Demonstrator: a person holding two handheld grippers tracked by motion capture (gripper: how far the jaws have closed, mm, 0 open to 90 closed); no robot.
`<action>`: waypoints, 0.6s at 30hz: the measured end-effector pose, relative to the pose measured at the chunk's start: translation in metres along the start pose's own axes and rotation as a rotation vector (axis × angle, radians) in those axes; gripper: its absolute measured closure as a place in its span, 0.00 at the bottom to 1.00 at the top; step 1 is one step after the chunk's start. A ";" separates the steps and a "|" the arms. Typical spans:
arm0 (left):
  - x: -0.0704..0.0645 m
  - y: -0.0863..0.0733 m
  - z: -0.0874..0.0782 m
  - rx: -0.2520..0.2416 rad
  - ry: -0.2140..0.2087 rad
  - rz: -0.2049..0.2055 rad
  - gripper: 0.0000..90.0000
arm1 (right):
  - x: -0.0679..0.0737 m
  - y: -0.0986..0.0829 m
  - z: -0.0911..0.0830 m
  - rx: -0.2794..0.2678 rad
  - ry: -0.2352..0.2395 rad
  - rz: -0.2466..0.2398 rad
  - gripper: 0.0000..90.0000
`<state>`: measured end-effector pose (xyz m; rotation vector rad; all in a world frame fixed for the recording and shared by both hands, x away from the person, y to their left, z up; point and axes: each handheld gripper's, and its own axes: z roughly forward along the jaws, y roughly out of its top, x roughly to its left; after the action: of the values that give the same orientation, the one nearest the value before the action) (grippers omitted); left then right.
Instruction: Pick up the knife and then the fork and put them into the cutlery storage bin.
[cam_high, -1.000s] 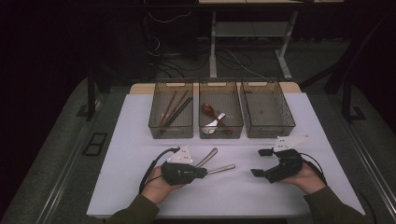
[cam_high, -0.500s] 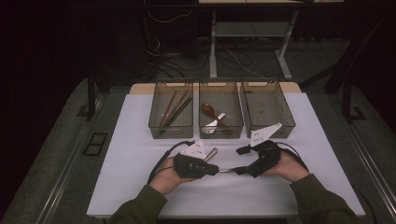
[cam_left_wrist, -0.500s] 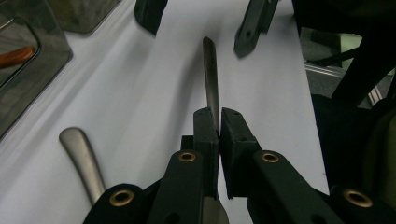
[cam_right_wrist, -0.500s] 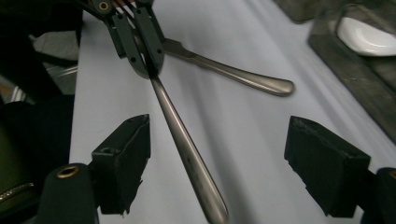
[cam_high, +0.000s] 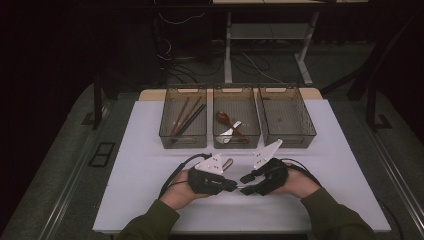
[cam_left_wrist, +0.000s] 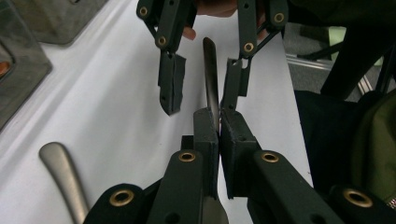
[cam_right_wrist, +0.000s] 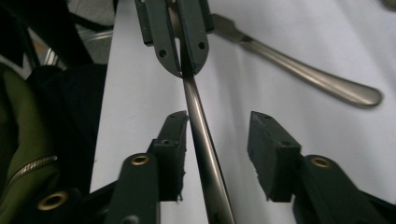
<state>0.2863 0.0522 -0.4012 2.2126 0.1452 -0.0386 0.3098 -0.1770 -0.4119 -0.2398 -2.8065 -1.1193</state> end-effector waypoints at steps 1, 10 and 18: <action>0.000 0.001 0.001 0.004 -0.001 0.009 0.94 | 0.001 0.000 0.001 0.005 0.003 -0.009 0.68; -0.002 0.004 0.002 0.005 -0.004 0.018 0.94 | 0.006 0.002 0.005 0.036 0.030 -0.045 0.83; -0.002 0.002 0.002 -0.009 -0.017 0.006 0.96 | 0.008 0.003 0.008 0.053 0.063 -0.091 0.95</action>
<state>0.2847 0.0492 -0.4001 2.2030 0.1288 -0.0539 0.3024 -0.1684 -0.4144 -0.0708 -2.8121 -1.0495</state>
